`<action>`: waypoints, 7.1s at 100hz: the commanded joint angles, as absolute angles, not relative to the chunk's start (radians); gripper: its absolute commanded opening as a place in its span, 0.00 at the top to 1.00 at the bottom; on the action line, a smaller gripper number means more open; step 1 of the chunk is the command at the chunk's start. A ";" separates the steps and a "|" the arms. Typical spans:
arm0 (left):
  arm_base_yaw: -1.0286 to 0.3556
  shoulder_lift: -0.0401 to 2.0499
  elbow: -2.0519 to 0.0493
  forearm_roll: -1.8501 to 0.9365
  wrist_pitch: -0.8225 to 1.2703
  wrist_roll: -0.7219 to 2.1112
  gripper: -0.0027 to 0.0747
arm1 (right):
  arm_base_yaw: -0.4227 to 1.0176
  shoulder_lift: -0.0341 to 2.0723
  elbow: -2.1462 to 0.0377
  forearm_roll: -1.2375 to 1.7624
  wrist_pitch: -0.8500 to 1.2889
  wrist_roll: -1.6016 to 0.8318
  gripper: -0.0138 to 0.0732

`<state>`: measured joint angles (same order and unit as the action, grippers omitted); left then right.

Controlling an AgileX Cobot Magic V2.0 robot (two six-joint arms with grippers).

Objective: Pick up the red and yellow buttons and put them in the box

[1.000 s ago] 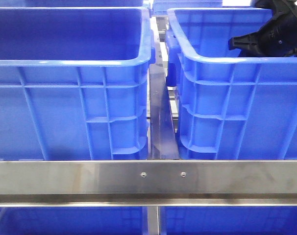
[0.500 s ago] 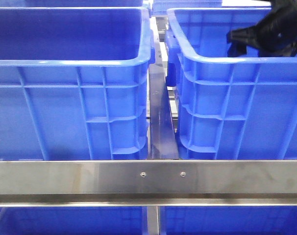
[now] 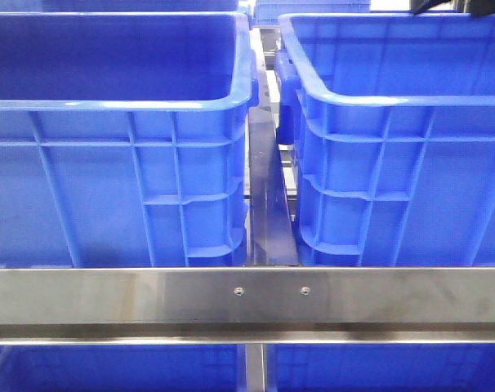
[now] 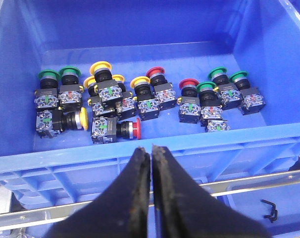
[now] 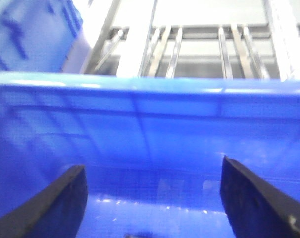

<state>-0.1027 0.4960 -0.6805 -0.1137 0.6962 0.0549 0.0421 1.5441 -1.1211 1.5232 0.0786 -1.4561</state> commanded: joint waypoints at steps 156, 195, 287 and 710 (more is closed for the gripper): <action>-0.100 0.500 -0.704 -0.122 0.618 0.049 0.91 | 0.041 0.540 -0.520 1.533 0.067 -1.467 0.92; -0.100 0.500 -0.704 -0.122 0.596 0.066 0.24 | 0.041 0.540 -0.520 1.533 0.067 -1.467 0.92; -0.100 1.357 -1.197 -0.131 0.624 0.055 0.25 | 0.041 0.540 -0.520 1.533 0.067 -1.467 0.92; -0.794 1.154 -1.223 -0.134 0.679 0.066 0.98 | 0.041 0.936 -0.636 1.890 0.954 -1.079 0.19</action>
<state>-0.7859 1.1772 -1.1925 -0.1175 0.7449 0.0678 0.0421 0.8691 -0.5800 1.7861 0.8274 -1.1137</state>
